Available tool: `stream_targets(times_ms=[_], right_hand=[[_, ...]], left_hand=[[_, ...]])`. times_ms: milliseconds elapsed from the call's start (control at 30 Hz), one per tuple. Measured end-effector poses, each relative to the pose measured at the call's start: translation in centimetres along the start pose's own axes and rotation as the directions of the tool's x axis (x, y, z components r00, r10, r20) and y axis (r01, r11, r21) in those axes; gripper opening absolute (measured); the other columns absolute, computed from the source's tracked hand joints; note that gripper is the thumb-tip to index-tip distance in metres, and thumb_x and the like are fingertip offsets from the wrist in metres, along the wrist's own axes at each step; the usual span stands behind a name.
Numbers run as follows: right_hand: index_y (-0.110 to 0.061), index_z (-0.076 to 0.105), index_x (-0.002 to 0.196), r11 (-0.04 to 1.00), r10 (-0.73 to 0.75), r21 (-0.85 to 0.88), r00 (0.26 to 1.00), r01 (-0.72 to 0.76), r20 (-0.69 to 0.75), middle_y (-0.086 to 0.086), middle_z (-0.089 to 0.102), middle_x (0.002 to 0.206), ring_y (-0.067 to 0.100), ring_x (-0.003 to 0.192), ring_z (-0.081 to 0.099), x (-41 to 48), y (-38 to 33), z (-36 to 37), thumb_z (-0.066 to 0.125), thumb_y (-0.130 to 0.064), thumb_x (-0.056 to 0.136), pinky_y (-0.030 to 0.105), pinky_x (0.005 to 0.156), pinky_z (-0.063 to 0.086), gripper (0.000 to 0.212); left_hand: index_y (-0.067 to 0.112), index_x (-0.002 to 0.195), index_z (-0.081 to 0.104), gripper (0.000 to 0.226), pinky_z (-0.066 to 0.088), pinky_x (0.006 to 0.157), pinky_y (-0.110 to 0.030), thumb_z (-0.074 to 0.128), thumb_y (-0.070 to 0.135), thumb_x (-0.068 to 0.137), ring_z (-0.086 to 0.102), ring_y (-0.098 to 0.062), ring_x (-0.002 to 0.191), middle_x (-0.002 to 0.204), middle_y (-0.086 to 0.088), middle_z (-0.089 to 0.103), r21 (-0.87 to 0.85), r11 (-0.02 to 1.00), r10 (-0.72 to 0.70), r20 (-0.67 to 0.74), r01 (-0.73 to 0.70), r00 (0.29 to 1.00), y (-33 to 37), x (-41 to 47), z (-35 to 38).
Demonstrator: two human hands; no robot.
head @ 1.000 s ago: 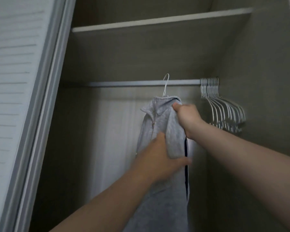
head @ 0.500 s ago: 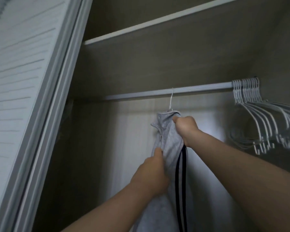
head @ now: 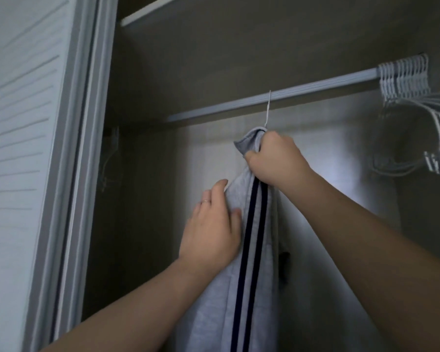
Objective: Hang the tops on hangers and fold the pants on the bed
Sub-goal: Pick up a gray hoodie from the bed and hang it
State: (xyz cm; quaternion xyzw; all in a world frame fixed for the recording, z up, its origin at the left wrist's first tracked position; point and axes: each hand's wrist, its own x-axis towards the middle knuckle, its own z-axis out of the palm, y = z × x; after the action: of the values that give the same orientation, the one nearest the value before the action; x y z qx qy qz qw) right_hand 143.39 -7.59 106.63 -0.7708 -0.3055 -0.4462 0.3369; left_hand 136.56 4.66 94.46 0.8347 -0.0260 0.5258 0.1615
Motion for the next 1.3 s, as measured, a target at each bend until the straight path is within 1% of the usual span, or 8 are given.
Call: stream_targets(times_ms=[133,333,500,633,733,933,1133,1300], right_hand=[[-0.019,0.038,0.058,0.993,-0.034,0.113,0.999,0.037,-0.03,-0.001,0.044,0.063,0.026,0.071,0.05,0.8,-1.2,1.0,0.061,-0.019,0.089,0.026,0.058,0.031,0.039],[-0.013,0.036,0.054,0.977,-0.116,0.181,0.993,0.117,-0.014,0.002,0.041,0.056,0.025,0.065,0.047,1.5,-2.7,4.3,0.061,-0.016,0.089,0.029,0.06,0.029,0.043],[-0.014,0.037,0.057,0.952,-0.146,0.278,0.989,0.131,0.032,0.003,0.043,0.057,0.024,0.058,0.046,2.4,-3.6,8.5,0.06,-0.016,0.089,0.03,0.059,0.031,0.039],[-0.02,0.039,0.06,0.904,-0.2,0.394,0.979,0.168,0.043,-0.001,0.046,0.059,0.014,0.056,0.046,3.5,-4.4,12.8,0.058,-0.014,0.091,0.024,0.051,0.031,0.037],[-0.022,0.041,0.062,0.864,-0.218,0.476,0.974,0.164,0.06,-0.004,0.049,0.059,0.004,0.054,0.046,4.5,-5.2,16.6,0.058,-0.015,0.093,0.009,0.042,0.032,0.037],[-0.028,0.046,0.068,0.781,-0.256,0.611,0.959,0.13,0.124,-0.009,0.052,0.064,-0.001,0.055,0.05,6.7,-7.5,24.5,0.058,-0.023,0.098,0.008,0.038,0.03,0.033],[-0.02,0.054,0.07,0.69,-0.303,0.721,0.929,0.06,0.214,-0.001,0.056,0.068,0.01,0.061,0.054,8.1,-10.3,31.2,0.055,-0.02,0.1,0.024,0.05,0.034,0.031],[-0.006,0.067,0.104,0.671,-0.315,0.741,0.898,-0.019,0.309,0.008,0.064,0.092,0.024,0.085,0.065,9.5,-14.3,35.6,0.048,-0.026,0.105,0.033,0.066,0.053,0.027]], left_hand=[[0.038,0.148,0.014,0.084,0.044,0.104,-0.048,0.048,0.077,0.083,0.044,-0.018,0.129,0.146,0.009,0.034,0.133,0.99,0.051,0.015,-0.053,0.999,0.2,-1.0,-0.1],[0.035,0.147,0.014,0.079,0.053,0.088,-0.046,0.062,0.025,0.085,0.056,-0.026,0.112,0.131,-0.001,0.041,0.179,0.983,-0.063,0.088,0.047,0.994,-1.9,-0.5,-0.7],[0.034,0.113,0.032,0.037,0.055,0.069,-0.038,0.059,0.023,0.091,0.059,-0.015,0.085,0.106,0.007,0.049,0.218,0.969,-0.155,0.158,0.119,0.975,-5.6,0.4,-2.4],[0.034,0.096,0.033,0.028,0.05,0.06,-0.031,0.06,0.027,0.091,0.057,-0.011,0.076,0.093,0.01,0.049,0.39,0.907,-0.249,0.183,0.162,0.951,-9.0,1.3,-4.0],[0.035,0.098,0.035,0.027,0.057,0.064,-0.036,0.06,0.029,0.091,0.059,-0.012,0.074,0.09,0.009,0.052,0.556,0.809,-0.333,0.164,0.192,0.928,-11.3,2.0,-4.9],[0.027,0.121,0.038,0.036,0.052,0.064,-0.036,0.062,0.027,0.095,0.056,-0.015,0.072,0.083,0.005,0.048,0.838,0.53,-0.492,0.178,0.131,0.852,-15.0,3.8,-5.7],[0.017,0.102,0.056,0.006,0.036,0.058,-0.034,0.051,0.019,0.099,0.049,-0.016,0.068,0.084,0.0,0.052,0.957,0.279,-0.673,0.136,0.079,0.727,-17.1,6.5,-6.0],[0.012,0.112,0.061,0.018,0.038,0.063,-0.034,0.052,0.022,0.1,0.051,-0.019,0.077,0.093,-0.004,0.055,0.997,0.083,-0.749,0.056,0.009,0.661,-19.1,8.2,-6.1]])
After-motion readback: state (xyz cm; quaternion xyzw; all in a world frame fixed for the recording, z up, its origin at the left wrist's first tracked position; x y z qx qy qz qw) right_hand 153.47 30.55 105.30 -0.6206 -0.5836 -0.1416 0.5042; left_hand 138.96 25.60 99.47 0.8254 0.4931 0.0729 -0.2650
